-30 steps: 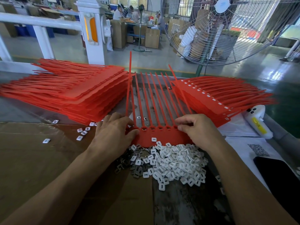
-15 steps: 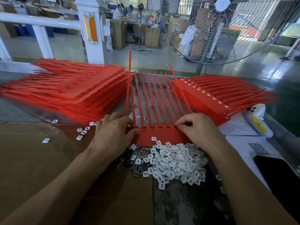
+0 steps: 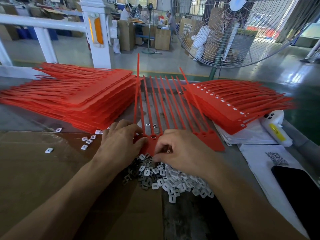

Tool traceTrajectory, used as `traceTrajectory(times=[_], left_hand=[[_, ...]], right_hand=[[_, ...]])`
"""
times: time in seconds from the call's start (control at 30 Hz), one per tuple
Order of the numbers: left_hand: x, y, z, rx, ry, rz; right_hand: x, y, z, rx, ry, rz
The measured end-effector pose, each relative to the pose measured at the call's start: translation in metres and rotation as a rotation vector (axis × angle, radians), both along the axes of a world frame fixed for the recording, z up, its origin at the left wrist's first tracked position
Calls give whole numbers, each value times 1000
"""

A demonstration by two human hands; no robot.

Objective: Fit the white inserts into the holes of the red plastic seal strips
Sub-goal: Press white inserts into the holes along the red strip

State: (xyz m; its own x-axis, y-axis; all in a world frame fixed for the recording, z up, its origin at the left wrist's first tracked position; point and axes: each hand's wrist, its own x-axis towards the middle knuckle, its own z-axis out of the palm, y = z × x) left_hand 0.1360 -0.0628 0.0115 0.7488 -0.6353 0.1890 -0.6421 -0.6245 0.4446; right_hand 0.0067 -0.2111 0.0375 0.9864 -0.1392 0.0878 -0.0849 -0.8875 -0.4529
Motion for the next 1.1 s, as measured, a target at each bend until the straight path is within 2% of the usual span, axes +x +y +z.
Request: traceTrajectory(times=[0.27, 0.4, 0.53, 1.0, 1.1], left_hand=[[1, 0, -1, 6, -12, 1], [0, 0, -1, -6, -9, 1], [0, 0, -1, -8, -8, 3], [2, -1, -2, 11, -13, 1], [2, -1, -2, 14, -8, 1]], right_hand=[[4, 8, -4, -158, 8, 13], [4, 8, -6, -114, 11, 12], [5, 8, -9, -19, -64, -16], [11, 15, -12, -36, -113, 58], [9, 16, -10, 35, -119, 60]])
